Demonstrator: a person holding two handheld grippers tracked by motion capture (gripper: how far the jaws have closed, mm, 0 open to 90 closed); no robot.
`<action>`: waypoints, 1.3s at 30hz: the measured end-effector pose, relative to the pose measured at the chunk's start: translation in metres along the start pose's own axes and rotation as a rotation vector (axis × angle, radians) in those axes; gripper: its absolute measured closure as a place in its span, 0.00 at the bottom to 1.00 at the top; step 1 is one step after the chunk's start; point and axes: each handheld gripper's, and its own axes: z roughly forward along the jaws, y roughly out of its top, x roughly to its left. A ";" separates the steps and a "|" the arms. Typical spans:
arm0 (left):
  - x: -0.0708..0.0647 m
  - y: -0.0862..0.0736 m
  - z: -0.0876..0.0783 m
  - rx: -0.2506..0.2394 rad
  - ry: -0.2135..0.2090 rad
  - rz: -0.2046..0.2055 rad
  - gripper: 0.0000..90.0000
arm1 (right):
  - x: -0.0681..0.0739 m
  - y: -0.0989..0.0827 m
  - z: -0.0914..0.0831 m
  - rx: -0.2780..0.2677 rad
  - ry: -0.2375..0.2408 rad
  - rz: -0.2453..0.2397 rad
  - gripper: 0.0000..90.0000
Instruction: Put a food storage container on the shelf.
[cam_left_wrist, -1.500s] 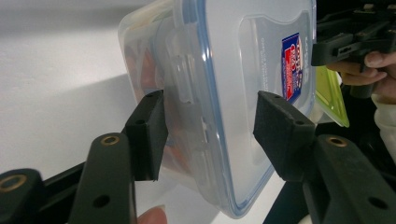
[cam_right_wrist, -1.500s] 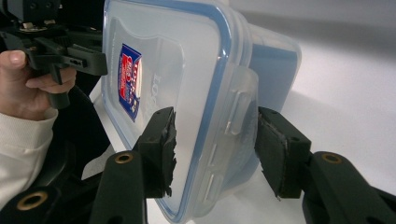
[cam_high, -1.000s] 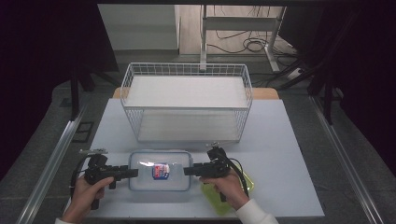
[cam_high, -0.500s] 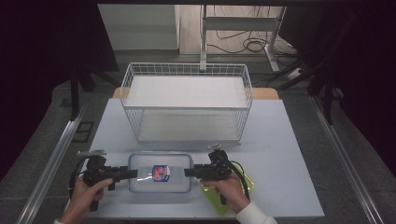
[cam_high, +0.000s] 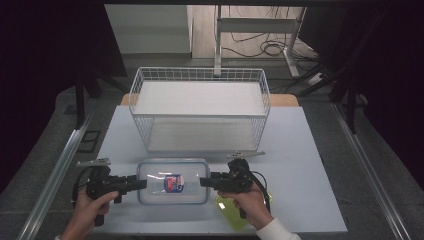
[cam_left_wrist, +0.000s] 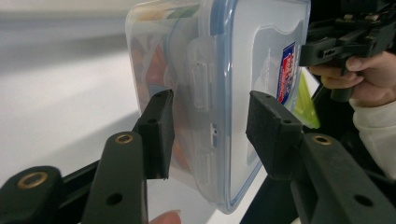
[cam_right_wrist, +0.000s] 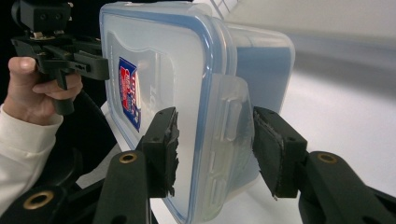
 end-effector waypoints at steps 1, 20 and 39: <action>-0.002 0.002 0.000 -0.004 -0.001 0.005 0.58 | 0.002 0.001 -0.003 -0.004 -0.009 -0.011 0.57; -0.037 0.053 -0.008 -0.058 -0.016 0.108 0.59 | 0.025 0.042 -0.051 -0.097 -0.058 -0.126 0.57; -0.069 0.124 0.000 -0.085 0.003 0.210 0.59 | 0.019 0.091 -0.098 -0.191 -0.069 -0.184 0.57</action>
